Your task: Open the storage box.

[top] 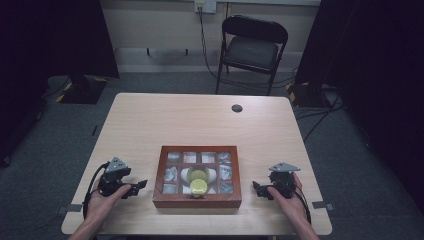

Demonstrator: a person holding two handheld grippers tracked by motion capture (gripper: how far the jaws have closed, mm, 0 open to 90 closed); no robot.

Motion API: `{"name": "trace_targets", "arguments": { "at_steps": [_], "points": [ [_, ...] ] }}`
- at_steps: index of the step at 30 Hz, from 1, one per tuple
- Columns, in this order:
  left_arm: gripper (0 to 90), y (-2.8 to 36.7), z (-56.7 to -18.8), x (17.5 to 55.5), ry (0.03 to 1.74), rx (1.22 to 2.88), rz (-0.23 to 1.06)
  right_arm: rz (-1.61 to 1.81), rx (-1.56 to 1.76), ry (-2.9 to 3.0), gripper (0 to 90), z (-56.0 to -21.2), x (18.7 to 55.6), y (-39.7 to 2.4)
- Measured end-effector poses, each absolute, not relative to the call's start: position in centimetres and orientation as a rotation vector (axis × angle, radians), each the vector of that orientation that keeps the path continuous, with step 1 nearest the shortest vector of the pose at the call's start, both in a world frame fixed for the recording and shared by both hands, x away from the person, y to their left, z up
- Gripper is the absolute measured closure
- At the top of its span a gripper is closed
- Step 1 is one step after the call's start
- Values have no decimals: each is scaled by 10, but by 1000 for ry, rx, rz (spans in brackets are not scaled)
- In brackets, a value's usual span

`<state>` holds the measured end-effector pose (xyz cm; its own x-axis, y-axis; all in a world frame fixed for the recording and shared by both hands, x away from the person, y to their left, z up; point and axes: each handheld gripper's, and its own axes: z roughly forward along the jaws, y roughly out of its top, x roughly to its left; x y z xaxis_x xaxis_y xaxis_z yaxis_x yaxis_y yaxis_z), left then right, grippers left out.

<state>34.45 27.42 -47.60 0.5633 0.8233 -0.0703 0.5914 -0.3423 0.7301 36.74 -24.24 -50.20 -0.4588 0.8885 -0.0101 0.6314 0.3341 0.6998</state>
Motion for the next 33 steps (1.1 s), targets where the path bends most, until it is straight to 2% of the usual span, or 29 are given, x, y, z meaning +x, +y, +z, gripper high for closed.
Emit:
{"name": "trace_targets", "arguments": {
  "at_steps": [5, 10, 16, 29, 33],
  "points": [
    [215, 277, -470, 343, 1134, 2017, 300, 895, 1340, 2212, 3, -502, 367, -242],
    [249, 276, -459, 338, 1092, 1998, 368, 895, 1343, 2211, 0, -502, 368, -242],
    [264, 264, -447, 328, 966, 2031, 362, 895, 1344, 2212, 0, -502, 368, -242],
    [285, 248, -432, 322, 882, 2002, 322, 895, 1341, 2213, 0, -502, 368, -241],
    [282, 240, -430, 321, 854, 2037, 353, 895, 1341, 2213, 0, -502, 368, -241]
  ]
}}
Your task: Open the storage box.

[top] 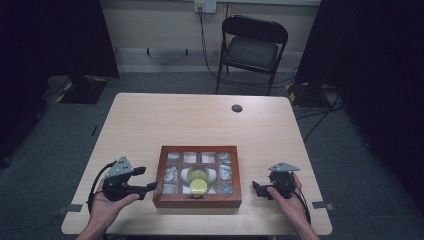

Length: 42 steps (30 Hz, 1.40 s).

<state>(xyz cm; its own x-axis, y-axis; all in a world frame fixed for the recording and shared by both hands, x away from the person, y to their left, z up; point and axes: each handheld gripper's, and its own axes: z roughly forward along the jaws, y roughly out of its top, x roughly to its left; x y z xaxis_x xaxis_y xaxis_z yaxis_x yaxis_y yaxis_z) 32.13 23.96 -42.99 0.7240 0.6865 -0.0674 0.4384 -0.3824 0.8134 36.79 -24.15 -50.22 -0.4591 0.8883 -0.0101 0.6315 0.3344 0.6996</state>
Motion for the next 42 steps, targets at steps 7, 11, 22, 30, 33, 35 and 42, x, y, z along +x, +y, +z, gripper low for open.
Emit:
{"name": "trace_targets", "arguments": {
  "at_steps": [7, 11, 22, 30, 33, 35, 42],
  "points": [
    [277, 208, -422, 325, 737, 2102, 319, 899, 1335, 2223, 0, -502, 369, -242],
    [296, 191, -418, 328, 699, 2107, 270, 901, 1330, 2227, 0, -502, 369, -243],
    [299, 145, -403, 354, 620, 2102, 221, 907, 1315, 2240, 0, -502, 369, -244],
    [386, 136, -414, 351, 566, 2143, 85, 906, 1314, 2240, 0, -502, 369, -244],
    [411, 136, -417, 348, 552, 2155, 69, 906, 1314, 2240, 0, -502, 369, -244],
    [463, 135, -420, 344, 523, 2165, 66, 906, 1314, 2241, 0, -502, 369, -244],
    [620, 129, -427, 338, 467, 2201, 0, 906, 1314, 2240, 0, -502, 369, -244]
  ]
}}
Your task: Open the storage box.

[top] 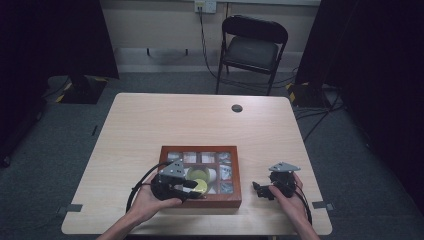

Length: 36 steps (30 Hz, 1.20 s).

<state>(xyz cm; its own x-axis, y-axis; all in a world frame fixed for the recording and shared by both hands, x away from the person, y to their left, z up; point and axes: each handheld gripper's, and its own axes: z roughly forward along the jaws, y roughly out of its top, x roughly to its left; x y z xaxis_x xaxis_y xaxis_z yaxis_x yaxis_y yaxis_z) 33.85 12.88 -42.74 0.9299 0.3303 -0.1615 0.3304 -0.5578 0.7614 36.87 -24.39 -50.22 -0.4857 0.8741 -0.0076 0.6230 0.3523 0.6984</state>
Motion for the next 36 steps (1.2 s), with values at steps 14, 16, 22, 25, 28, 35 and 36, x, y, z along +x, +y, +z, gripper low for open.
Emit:
{"name": "trace_targets", "arguments": {
  "at_steps": [14, 16, 22, 25, 28, 35, 36],
  "points": [
    [779, 125, -439, 336, 411, 2224, -19, 905, 1312, 2240, 0, -502, 368, -244],
    [770, 124, -439, 335, 405, 2224, -15, 904, 1314, 2240, 0, -502, 368, -244],
    [791, 124, -440, 333, 363, 2234, 31, 905, 1312, 2240, 0, -502, 368, -244],
    [809, 124, -441, 333, 356, 2227, 20, 905, 1313, 2240, 0, -502, 368, -244],
    [812, 124, -441, 335, 356, 2230, 4, 905, 1312, 2240, 0, -502, 368, -244],
    [816, 125, -441, 339, 385, 2217, -53, 905, 1313, 2240, 0, -502, 368, -244],
    [816, 125, -441, 340, 391, 2215, -60, 905, 1313, 2240, 0, -502, 368, -244]
  ]
}}
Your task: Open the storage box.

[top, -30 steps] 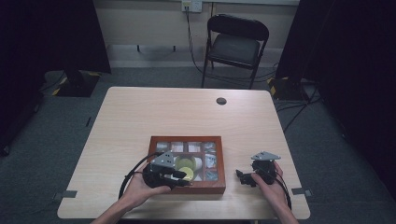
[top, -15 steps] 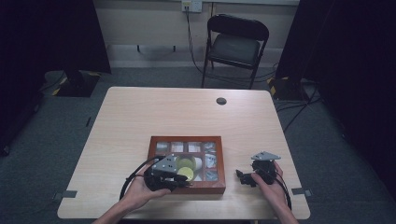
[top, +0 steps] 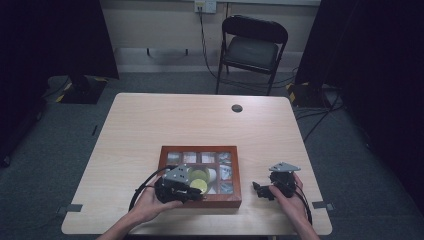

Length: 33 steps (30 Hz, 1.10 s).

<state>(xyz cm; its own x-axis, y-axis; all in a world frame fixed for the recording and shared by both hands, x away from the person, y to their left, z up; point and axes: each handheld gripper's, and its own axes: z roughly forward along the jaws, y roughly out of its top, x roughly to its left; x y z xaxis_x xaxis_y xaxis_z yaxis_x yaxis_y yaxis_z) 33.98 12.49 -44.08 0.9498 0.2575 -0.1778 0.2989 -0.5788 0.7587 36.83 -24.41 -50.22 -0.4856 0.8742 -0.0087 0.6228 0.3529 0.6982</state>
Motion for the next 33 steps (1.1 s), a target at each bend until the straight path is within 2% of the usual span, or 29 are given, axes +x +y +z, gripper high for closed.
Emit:
{"name": "trace_targets", "arguments": {
  "at_steps": [33],
  "points": [
    [817, 129, -426, 350, 445, 2161, -156, 905, 1311, 2241, 0, -502, 368, -244]
  ]
}}
